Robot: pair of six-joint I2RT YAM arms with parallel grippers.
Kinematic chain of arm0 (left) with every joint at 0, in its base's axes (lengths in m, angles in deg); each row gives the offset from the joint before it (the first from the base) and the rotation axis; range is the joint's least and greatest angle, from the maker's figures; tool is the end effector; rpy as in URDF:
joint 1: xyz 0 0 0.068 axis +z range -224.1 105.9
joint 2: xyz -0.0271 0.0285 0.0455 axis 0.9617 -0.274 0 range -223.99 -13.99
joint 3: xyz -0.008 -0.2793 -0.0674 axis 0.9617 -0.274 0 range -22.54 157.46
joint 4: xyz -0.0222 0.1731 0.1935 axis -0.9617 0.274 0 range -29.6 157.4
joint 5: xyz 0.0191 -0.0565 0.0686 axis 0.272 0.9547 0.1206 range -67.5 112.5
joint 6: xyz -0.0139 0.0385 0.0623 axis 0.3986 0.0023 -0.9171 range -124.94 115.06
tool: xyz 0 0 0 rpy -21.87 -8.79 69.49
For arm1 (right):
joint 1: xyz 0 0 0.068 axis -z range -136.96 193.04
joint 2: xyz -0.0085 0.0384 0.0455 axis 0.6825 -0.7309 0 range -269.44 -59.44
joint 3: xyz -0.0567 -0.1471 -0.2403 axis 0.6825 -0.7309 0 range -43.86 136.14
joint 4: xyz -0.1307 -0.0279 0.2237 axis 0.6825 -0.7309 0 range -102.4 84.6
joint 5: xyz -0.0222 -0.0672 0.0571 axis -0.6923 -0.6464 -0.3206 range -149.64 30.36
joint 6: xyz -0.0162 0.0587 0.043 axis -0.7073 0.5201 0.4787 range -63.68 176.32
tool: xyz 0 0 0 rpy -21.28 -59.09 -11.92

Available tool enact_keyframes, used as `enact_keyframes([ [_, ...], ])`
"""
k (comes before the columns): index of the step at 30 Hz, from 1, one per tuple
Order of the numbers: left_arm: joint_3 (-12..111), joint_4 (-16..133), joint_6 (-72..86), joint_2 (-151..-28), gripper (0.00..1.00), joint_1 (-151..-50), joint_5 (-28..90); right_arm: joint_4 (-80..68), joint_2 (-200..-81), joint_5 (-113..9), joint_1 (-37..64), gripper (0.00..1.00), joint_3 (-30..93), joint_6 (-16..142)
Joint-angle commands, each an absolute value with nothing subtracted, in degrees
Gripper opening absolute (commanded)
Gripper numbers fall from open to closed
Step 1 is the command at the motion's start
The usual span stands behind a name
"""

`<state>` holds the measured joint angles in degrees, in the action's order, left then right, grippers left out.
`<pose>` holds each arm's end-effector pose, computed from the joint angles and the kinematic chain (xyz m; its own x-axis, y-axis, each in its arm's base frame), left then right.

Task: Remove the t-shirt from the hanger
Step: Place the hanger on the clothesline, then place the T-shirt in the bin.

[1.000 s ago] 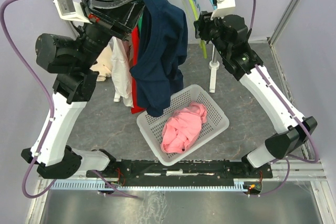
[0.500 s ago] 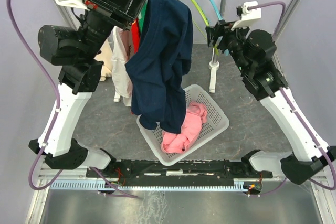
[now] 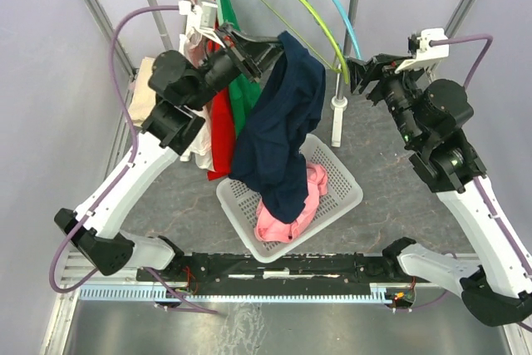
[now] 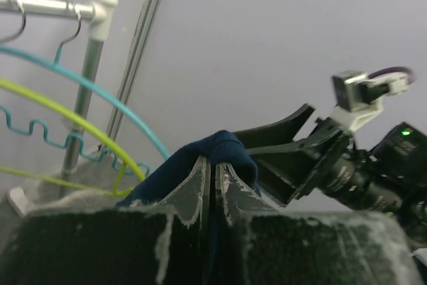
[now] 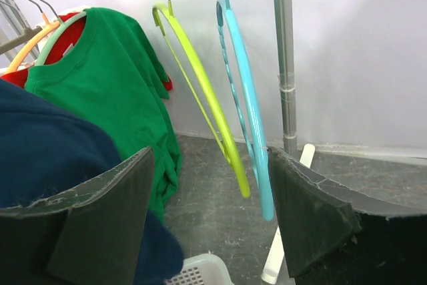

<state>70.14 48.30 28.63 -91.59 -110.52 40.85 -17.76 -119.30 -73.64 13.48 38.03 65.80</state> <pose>0.2287 -0.1934 0.5684 -0.1298 -0.5563 -0.8208 0.8606 0.3480 -0.3719 0.1957 0.0934 0.5246 0.0995 0.2400 -0.9657 -0.2917 0.9349 0.2023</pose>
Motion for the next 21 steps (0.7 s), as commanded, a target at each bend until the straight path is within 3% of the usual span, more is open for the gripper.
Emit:
enact_keyframes([
  [1, 66.82, 48.39, 24.27, -87.38, 0.03, -112.6, 36.56, -18.51, -116.92, -75.14, 13.66, 0.77, 36.88, 66.56],
  [8, 64.62, 59.05, 13.73, -86.89, 0.03, -122.38, 22.25, -19.89, -116.68, -75.63, 13.6, 0.77, 36.48, 66.86],
  [21, 67.38, 74.87, 14.27, -86.76, 0.03, -130.74, 21.26, -20.48, -117.0, -77.91, 13.65, 0.77, 35.95, 66.08],
])
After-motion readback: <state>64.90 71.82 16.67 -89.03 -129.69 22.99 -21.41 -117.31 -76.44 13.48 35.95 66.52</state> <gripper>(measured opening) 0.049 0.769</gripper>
